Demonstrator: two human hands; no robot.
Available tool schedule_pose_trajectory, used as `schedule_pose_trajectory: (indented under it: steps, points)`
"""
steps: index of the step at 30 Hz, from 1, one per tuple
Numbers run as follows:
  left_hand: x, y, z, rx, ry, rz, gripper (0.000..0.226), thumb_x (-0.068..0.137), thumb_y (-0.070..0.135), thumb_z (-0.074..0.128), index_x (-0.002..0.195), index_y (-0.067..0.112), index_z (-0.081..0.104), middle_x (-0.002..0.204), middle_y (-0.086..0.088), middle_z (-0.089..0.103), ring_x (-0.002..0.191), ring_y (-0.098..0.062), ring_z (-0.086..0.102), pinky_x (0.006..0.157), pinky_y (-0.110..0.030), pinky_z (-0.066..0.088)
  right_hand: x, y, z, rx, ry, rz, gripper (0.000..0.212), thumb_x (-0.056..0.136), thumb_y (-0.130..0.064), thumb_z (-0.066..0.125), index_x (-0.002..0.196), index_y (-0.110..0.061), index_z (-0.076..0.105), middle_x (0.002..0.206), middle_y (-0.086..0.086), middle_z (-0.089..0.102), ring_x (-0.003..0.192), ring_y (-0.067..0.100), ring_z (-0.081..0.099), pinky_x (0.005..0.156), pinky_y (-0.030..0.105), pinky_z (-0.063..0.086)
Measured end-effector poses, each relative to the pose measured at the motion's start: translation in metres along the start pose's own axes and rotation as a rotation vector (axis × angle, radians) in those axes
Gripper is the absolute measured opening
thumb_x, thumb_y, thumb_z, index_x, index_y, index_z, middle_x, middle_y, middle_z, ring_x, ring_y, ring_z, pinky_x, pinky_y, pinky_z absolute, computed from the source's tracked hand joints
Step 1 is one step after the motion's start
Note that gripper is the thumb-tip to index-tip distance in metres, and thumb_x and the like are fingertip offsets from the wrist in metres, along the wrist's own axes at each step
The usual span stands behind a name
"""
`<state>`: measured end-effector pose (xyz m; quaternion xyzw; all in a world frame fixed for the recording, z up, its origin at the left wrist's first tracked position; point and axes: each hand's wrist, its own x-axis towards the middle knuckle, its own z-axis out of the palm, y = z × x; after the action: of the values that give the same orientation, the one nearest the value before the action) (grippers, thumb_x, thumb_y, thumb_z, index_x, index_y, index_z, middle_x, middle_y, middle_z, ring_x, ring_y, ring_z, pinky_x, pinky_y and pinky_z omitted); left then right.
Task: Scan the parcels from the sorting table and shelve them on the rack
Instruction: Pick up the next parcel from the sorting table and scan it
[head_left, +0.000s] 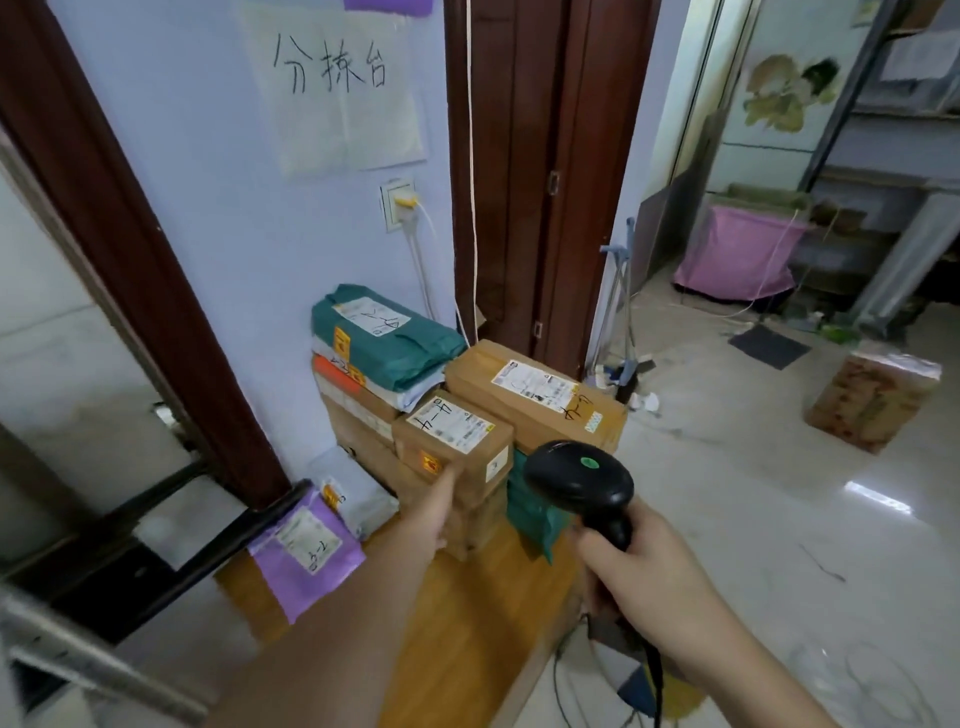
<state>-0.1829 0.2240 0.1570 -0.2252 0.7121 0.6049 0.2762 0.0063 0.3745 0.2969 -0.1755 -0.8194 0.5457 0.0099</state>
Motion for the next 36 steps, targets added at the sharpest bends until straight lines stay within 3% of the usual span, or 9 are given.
schedule_pose_trajectory:
  steps: [4, 8, 11, 14, 18, 22, 26, 33, 36]
  points:
    - [0.024, 0.0, 0.021, -0.205, -0.005, -0.138, 0.139, 0.048, 0.096, 0.075, 0.155, 0.014, 0.041, 0.136, -0.02, 0.057, 0.117, -0.039, 0.062, 0.103, -0.053, 0.055, 0.046, 0.006, -0.009, -0.015, -0.081, 0.017, 0.006, 0.092, -0.017, 0.062, 0.095, -0.02, 0.057, 0.062, 0.01, 0.062, 0.046, 0.018, 0.062, 0.05, 0.028, 0.052]
    - [0.031, 0.009, 0.037, -0.301, 0.021, -0.205, 0.134, 0.05, 0.09, 0.08, 0.154, 0.016, 0.042, 0.121, -0.022, 0.057, 0.102, -0.041, 0.064, 0.096, -0.052, 0.059, 0.086, 0.014, -0.023, -0.026, -0.19, 0.021, 0.01, 0.093, -0.017, 0.062, 0.099, -0.022, 0.055, 0.058, 0.005, 0.06, 0.046, 0.017, 0.063, 0.049, 0.025, 0.051]
    - [0.034, 0.011, 0.044, -0.401, 0.039, -0.255, 0.133, 0.05, 0.084, 0.087, 0.155, 0.017, 0.04, 0.128, -0.026, 0.058, 0.107, -0.044, 0.064, 0.102, -0.056, 0.057, 0.11, 0.02, -0.032, -0.054, -0.289, 0.004, 0.009, 0.093, -0.019, 0.061, 0.1, -0.018, 0.056, 0.055, 0.003, 0.06, 0.048, 0.017, 0.064, 0.054, 0.029, 0.054]
    - [0.03, 0.012, 0.05, -0.491, 0.023, -0.274, 0.12, 0.061, 0.075, 0.087, 0.148, 0.005, 0.045, 0.126, -0.026, 0.062, 0.11, -0.042, 0.063, 0.107, -0.055, 0.053, 0.128, 0.022, -0.037, -0.058, -0.361, -0.014, 0.009, 0.094, -0.02, 0.061, 0.101, -0.021, 0.055, 0.055, 0.003, 0.063, 0.052, 0.017, 0.065, 0.057, 0.03, 0.056]
    - [0.025, 0.017, 0.066, -0.699, 0.013, -0.278, 0.071, 0.08, 0.053, 0.086, 0.123, 0.001, 0.061, 0.105, -0.023, 0.069, 0.087, -0.034, 0.069, 0.081, -0.048, 0.059, 0.142, 0.021, -0.043, -0.049, -0.432, -0.047, 0.007, 0.094, -0.02, 0.062, 0.098, -0.022, 0.056, 0.058, 0.003, 0.063, 0.053, 0.017, 0.066, 0.058, 0.029, 0.056]
    - [0.027, 0.015, 0.075, -0.796, 0.093, -0.231, 0.084, 0.057, 0.05, 0.1, 0.124, 0.011, 0.067, 0.118, -0.022, 0.071, 0.101, -0.042, 0.073, 0.084, -0.056, 0.064, 0.147, 0.023, -0.05, -0.056, -0.482, -0.077, 0.006, 0.095, -0.02, 0.061, 0.098, -0.02, 0.056, 0.06, 0.005, 0.064, 0.055, 0.019, 0.067, 0.061, 0.031, 0.059]
    - [0.018, 0.006, 0.071, -0.79, 0.17, -0.201, 0.055, 0.079, 0.038, 0.09, 0.121, 0.015, 0.063, 0.117, -0.016, 0.065, 0.104, -0.035, 0.064, 0.076, -0.047, 0.058, 0.15, 0.023, -0.054, -0.046, -0.53, -0.09, 0.005, 0.095, -0.02, 0.061, 0.095, -0.016, 0.057, 0.057, 0.006, 0.063, 0.053, 0.021, 0.065, 0.062, 0.035, 0.058]
    - [0.003, -0.018, 0.023, -0.777, 0.345, -0.057, 0.066, 0.075, 0.044, 0.092, 0.125, 0.014, 0.061, 0.118, -0.012, 0.071, 0.113, -0.032, 0.064, 0.104, -0.048, 0.053, 0.142, 0.014, -0.04, -0.059, -0.624, -0.132, 0.015, 0.097, -0.022, 0.059, 0.086, -0.011, 0.059, 0.056, 0.011, 0.063, 0.052, 0.02, 0.061, 0.06, 0.033, 0.054]
    - [-0.006, -0.027, -0.007, -0.727, 0.402, 0.022, 0.063, 0.078, 0.05, 0.088, 0.125, 0.015, 0.065, 0.113, -0.01, 0.077, 0.11, -0.031, 0.068, 0.095, -0.048, 0.058, 0.135, 0.013, -0.03, -0.053, -0.672, -0.132, 0.019, 0.096, -0.021, 0.06, 0.081, -0.008, 0.059, 0.056, 0.01, 0.061, 0.052, 0.021, 0.061, 0.061, 0.033, 0.056]
